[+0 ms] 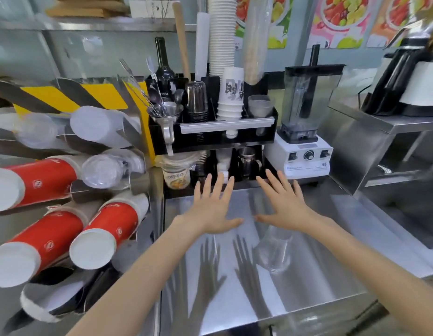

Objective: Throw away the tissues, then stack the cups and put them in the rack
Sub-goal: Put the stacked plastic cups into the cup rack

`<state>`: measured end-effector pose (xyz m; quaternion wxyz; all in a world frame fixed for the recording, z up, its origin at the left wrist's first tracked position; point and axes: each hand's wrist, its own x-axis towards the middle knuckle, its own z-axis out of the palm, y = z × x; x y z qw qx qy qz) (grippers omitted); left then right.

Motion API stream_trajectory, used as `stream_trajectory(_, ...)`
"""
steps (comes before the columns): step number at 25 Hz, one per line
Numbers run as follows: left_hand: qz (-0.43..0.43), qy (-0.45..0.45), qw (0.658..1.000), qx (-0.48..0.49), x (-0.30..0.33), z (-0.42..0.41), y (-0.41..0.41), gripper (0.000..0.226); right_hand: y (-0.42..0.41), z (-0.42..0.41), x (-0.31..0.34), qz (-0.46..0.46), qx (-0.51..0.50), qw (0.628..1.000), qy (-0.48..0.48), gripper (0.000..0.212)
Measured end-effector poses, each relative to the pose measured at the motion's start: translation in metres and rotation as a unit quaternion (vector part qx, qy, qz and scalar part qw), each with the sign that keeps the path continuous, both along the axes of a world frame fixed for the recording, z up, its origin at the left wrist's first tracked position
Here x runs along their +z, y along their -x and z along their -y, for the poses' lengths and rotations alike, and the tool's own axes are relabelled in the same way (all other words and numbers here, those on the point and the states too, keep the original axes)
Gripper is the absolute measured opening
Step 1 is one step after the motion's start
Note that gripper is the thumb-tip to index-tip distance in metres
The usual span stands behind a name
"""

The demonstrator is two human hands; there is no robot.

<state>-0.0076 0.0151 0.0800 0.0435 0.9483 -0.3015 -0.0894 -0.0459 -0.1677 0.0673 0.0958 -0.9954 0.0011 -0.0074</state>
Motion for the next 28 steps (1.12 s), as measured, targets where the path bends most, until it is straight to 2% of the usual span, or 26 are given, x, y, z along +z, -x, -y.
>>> stream_trajectory(6, -0.137, 0.04, 0.989, -0.048, -0.058, 0.047, -0.001, 0.107, 0.014, 0.036, -0.052, -0.034, -0.02, 0.995, -0.094, 0.097)
stream_trajectory(10, -0.175, 0.08, 0.98, -0.046, -0.1, 0.066, -0.005, 0.11, 0.02, 0.051, -0.083, -0.053, -0.018, 0.986, -0.159, 0.105)
stream_trajectory(13, -0.202, 0.113, 0.972, -0.033, -0.126, 0.071, 0.002, 0.109, 0.031, 0.052, -0.097, -0.068, -0.043, 0.96, -0.267, 0.1)
stream_trajectory(15, -0.254, 0.118, 0.96, -0.003, -0.155, 0.095, 0.0, 0.108, 0.028, 0.07, -0.116, -0.096, -0.069, 0.938, -0.326, 0.094)
stream_trajectory(17, -0.255, 0.136, 0.957, 0.026, -0.16, 0.092, 0.006, 0.102, 0.027, 0.064, -0.119, -0.086, -0.078, 0.927, -0.357, 0.087)
stream_trajectory(22, -0.212, 0.22, 0.949, 0.08, -0.167, 0.105, 0.011, 0.057, 0.02, 0.063, -0.125, -0.046, -0.105, 0.925, -0.362, 0.068)
stream_trajectory(28, -0.226, 0.279, 0.927, 0.111, -0.162, 0.098, 0.011, 0.063, 0.021, 0.059, -0.114, -0.018, -0.088, 0.92, -0.381, 0.064)
